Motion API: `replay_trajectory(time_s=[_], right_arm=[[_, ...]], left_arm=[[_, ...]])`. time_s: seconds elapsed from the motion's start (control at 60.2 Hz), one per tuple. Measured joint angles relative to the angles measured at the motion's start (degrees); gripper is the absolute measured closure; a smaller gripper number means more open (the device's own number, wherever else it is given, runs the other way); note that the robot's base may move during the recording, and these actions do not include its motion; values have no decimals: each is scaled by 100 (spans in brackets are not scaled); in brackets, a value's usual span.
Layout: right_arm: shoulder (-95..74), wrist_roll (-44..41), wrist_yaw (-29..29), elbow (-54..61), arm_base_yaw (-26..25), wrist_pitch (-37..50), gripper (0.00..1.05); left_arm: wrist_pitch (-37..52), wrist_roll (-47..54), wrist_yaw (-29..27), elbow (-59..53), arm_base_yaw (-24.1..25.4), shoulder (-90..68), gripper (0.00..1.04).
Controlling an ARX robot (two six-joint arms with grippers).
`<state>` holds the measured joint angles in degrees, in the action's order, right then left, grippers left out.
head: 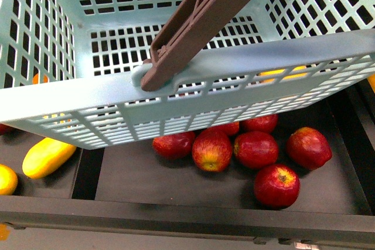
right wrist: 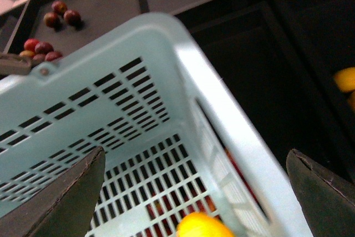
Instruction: Pick lemon and mango into basket
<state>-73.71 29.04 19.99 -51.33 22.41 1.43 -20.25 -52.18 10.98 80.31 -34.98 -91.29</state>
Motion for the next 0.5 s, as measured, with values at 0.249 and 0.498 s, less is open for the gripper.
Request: replay_trajectory(time_s=[0.249, 0.498], right_arm=[[1014, -332, -77, 461, -581, 492, 14], [1773, -2487, -844, 2361, -1036, 2675, 54]], left_arm=[[0, -7, -33, 0, 9, 0, 100], [0, -31, 50, 0, -4, 0, 100]])
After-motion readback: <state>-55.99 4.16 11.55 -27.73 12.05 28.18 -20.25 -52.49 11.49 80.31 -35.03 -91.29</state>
